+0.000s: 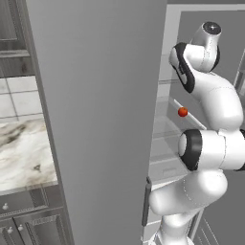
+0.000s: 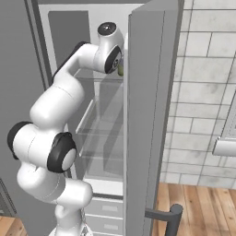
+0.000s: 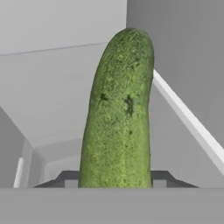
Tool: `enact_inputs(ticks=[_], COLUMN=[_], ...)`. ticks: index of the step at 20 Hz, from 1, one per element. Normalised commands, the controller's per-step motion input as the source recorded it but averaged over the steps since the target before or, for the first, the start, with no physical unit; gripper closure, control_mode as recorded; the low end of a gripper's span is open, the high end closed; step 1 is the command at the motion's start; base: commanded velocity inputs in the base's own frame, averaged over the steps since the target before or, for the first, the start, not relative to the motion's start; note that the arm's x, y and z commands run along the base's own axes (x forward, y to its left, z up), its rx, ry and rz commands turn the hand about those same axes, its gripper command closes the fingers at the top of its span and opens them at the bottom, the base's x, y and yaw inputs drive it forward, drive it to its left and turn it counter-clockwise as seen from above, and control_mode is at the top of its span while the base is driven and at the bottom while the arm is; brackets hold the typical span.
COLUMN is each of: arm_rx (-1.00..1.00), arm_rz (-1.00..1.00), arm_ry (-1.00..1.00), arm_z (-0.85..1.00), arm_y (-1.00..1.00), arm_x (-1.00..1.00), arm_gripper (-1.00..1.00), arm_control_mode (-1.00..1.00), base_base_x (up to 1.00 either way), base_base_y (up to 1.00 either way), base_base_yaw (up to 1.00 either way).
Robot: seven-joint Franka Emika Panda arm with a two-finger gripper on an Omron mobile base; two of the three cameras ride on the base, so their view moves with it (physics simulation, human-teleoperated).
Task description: Place the cucumber in the correct fridge rack based on whether it is a fruit or vegetable. Finally, close the fridge door.
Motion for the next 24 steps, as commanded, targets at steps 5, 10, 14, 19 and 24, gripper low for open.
enact_inputs(ticks=[5,10,14,19,24], arm_rx=[0.00,0.00,0.00,-0.01,-0.03], arm_rz=[0.00,0.01,0.03,-0.05,-0.08], arm_ry=[-0.05,-0.28,-0.12,-0.05,0.00], arm_z=[-0.70,-0.21,-0.02,0.53,0.34], arm_y=[0.02,0.02,0.07,0.20,0.53], arm_x=[0.27,0.17,-0.43,-0.99,-0.84], arm_gripper=[-1.00,-1.00,-1.00,-1.00,-1.00], arm_control_mode=[-1.00,-1.00,-1.00,-1.00,-1.00], base_base_x=[0.00,0.00,0.00,0.00,0.00], base_base_y=[0.00,0.00,0.00,0.00,0.00], base_base_yaw=[0.00,0.00,0.00,0.00,0.00])
